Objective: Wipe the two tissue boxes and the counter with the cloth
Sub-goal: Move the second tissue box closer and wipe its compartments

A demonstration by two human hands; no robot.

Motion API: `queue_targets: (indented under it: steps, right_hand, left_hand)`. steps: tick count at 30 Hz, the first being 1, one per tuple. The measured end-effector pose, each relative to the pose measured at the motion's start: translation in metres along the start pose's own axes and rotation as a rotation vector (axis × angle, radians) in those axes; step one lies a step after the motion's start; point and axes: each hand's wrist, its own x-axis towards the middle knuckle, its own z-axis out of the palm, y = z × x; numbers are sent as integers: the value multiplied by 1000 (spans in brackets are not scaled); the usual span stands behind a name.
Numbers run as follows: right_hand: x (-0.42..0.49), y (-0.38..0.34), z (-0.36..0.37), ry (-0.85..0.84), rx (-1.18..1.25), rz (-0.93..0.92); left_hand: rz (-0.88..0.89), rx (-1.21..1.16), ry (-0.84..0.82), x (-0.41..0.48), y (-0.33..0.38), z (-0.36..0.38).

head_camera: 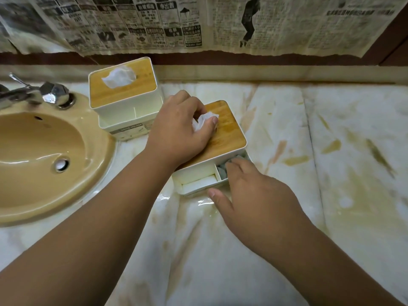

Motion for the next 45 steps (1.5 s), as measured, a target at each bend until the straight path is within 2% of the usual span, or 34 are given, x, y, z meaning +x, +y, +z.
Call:
queue_targets:
  steps: [14,23,31,40,45]
  right_hand:
    - [19,2,7,-130,-47,55]
    - [11,12,-5,-137,10,-40]
    - [29,14,-4,-198,-81,-62]
    - [25,16,-2,-197,-58,-67]
    - [17,11,-10,-120,25,-108]
  left_hand:
    - [-16,-50,18,-1,3,-2]
    - [-13,-72,33,-1,1,-2]
    - [-10,-71,46,0,-1,1]
    - [-10,-49,37,0,-2,1]
    - [-12,-44,28,0,-3,2]
